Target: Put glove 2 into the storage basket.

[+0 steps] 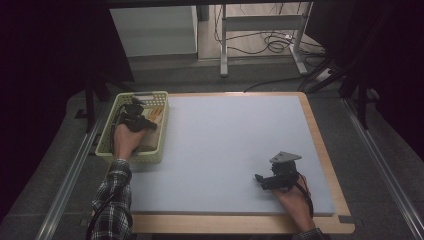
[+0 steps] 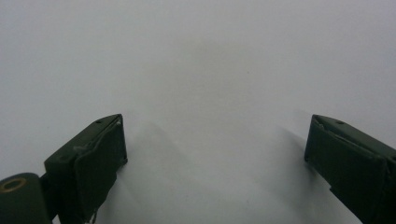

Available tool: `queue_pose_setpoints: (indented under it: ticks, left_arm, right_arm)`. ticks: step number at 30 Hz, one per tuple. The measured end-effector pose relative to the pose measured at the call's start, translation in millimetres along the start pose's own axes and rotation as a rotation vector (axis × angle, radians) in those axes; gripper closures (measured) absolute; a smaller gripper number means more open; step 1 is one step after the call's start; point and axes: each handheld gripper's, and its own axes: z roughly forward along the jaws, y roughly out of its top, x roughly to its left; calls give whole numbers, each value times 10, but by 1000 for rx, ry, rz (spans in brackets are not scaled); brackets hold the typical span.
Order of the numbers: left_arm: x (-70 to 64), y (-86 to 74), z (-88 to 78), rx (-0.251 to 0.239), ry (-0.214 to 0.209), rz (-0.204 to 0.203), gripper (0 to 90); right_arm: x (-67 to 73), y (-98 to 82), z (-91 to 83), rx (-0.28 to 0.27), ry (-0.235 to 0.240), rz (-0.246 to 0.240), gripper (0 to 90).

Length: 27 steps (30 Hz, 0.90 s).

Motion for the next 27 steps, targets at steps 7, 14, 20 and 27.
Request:
queue_pose_setpoints:
  ticks: [7, 14, 20, 27]
  left_arm:
    - [43, -34, -98, -43, 34, 8, 317]
    - [111, -79, -208, -86, 50, 11, 210]
    - [161, -130, -271, -104, 59, 6, 160]
    - [209, -191, -339, -137, 44, -9, 118]
  right_arm:
    - [1, 0, 0, 0, -1, 0, 52]
    - [1, 0, 0, 0, -1, 0, 52]
    - [2, 0, -1, 0, -2, 0, 51]
    - [3, 0, -1, 0, -2, -1, 51]
